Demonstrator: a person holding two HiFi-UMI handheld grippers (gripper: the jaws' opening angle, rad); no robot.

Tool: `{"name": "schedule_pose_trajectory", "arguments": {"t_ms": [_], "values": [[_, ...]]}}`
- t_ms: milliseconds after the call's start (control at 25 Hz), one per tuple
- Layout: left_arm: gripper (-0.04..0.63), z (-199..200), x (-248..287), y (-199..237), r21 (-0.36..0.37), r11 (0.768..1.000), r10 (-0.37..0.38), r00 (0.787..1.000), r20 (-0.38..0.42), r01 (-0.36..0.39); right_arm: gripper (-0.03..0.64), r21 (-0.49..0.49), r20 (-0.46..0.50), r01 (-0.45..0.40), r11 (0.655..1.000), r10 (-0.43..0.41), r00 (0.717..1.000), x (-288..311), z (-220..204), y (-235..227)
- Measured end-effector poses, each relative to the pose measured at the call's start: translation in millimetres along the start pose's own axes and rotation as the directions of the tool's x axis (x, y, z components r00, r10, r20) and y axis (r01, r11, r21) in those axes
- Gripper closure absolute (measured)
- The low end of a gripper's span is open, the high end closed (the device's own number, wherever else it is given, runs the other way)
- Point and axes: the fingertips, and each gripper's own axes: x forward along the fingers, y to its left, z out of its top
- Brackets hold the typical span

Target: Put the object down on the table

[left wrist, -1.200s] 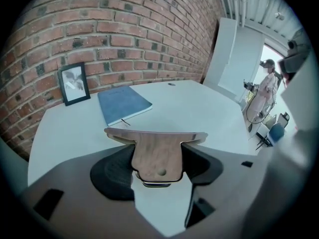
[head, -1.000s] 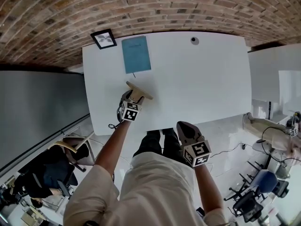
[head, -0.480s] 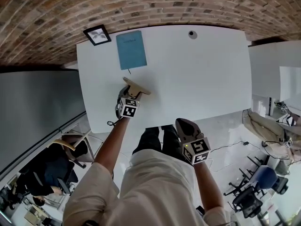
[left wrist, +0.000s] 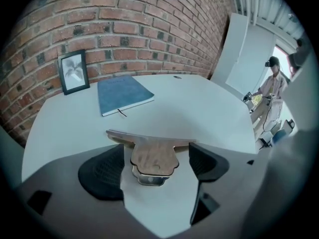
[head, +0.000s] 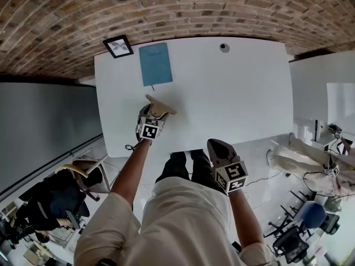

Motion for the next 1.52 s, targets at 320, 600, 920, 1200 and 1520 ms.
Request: {"name": "schedule_pose_trajectory", "arguments": {"t_ms": [320,600,920,1200,1520], "values": [[0.212,23.4,-43.4,-9.9,0.021,1.0,0.007,0.999,0.05,-0.008,0.615,-0.06,0.022,-0.048,0.997,0.049,0.999,-17.0,17.5,1.8],[0.213,43.7,-105.9,-37.2,0.015,1.0,0.013,0.993,0.12,-0.015,0.615,-0.145,0.072,-0.088,0.986,0.099,0.992,-40.3,42.2,9.6],[0.215,68.7,-192.0,-77.0,-0.021,0.999,0.05,0.971,0.233,-0.046,0.615,-0.214,0.09,-0.118,0.97,0.14,0.986,-71.4,54.7,15.1],[0.222,102.1,-268.1,-103.5,-0.056,0.998,0.056,0.924,0.379,-0.038,0.614,-0.265,0.129,-0.058,0.963,0.095,0.987,-91.4,80.2,6.5],[0.341,128.7,-350.0,-115.5,-0.106,0.991,0.126,0.846,0.518,-0.083,0.615,-0.337,0.212,-0.1,0.936,0.179,0.961,-118.6,121.6,26.4]]}}
